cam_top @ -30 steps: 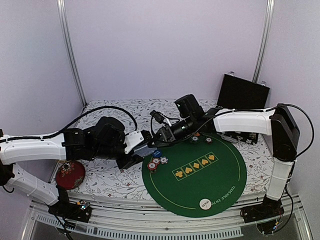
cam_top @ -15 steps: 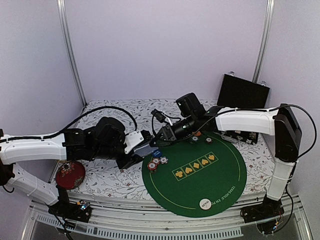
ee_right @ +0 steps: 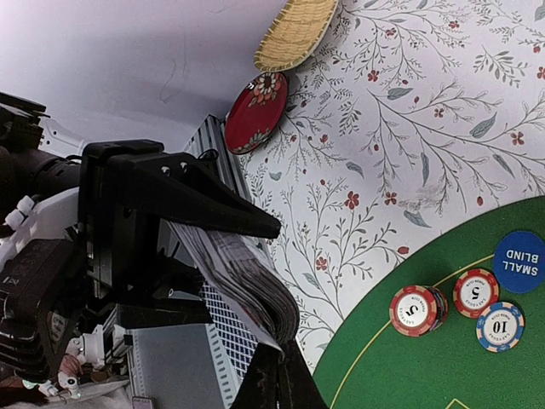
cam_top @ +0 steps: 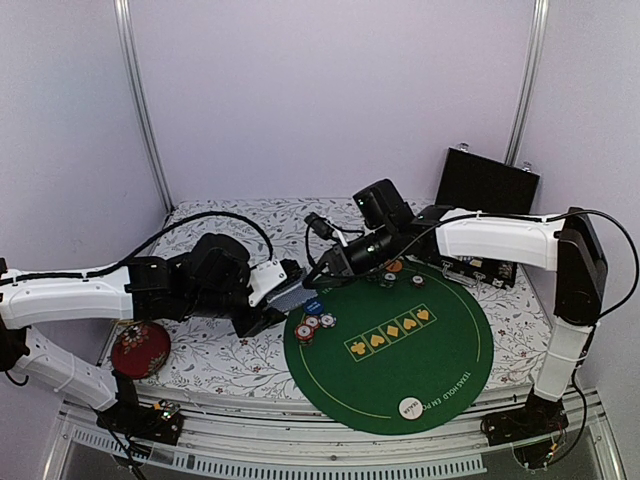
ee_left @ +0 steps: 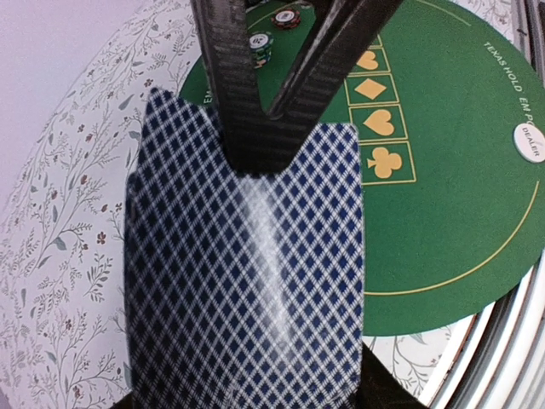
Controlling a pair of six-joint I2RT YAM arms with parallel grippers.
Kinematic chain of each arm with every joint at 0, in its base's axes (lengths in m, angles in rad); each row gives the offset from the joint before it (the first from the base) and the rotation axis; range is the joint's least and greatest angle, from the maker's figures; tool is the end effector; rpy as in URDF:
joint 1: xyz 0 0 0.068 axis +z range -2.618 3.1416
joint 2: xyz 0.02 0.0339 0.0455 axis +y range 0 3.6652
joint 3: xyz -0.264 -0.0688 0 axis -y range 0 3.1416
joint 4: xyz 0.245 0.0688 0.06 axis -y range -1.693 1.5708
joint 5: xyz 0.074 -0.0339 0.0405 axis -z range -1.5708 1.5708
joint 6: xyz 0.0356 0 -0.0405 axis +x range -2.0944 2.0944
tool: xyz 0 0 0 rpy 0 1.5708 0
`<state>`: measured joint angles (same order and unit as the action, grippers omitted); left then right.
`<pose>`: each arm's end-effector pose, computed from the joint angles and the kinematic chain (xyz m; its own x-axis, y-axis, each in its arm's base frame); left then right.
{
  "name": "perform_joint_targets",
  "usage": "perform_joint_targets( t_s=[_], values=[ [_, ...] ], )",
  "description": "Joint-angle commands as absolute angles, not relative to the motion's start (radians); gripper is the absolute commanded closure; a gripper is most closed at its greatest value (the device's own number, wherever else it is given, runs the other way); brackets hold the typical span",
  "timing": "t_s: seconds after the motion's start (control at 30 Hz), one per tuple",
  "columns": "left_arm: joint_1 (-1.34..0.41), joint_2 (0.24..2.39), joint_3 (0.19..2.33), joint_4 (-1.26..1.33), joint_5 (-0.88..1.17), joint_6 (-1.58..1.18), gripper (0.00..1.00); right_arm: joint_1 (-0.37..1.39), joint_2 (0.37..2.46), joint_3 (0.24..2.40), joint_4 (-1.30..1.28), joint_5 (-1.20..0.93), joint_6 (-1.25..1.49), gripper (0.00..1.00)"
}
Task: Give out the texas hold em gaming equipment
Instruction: Pick up the poker card from the face-down deck piles.
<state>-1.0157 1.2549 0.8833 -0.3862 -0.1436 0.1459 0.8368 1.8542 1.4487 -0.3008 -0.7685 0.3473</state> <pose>0.1453 -0.2246 0.2563 -0.2441 0.6666 -0.7043 0.8306 0.5185 0.2029 0.2619 0.3272 0.2608 -0.7110 -0.4229 -0.5618 -0.6870 0.2477 0.6831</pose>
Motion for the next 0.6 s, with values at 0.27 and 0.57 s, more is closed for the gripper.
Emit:
perform_joint_targets(
  t_s=[0.27,0.57],
  values=[
    [-0.999,1.253,0.868,-0.352,-0.138,0.140,0.48,0.831,1.788,1.513,-0.399,-0.684,0.288,0.98],
    [-0.994,1.246,0.866,-0.349,-0.134,0.137,0.48,0.818,1.734,1.522,-0.424,-0.691,0.261,0.98]
  ],
)
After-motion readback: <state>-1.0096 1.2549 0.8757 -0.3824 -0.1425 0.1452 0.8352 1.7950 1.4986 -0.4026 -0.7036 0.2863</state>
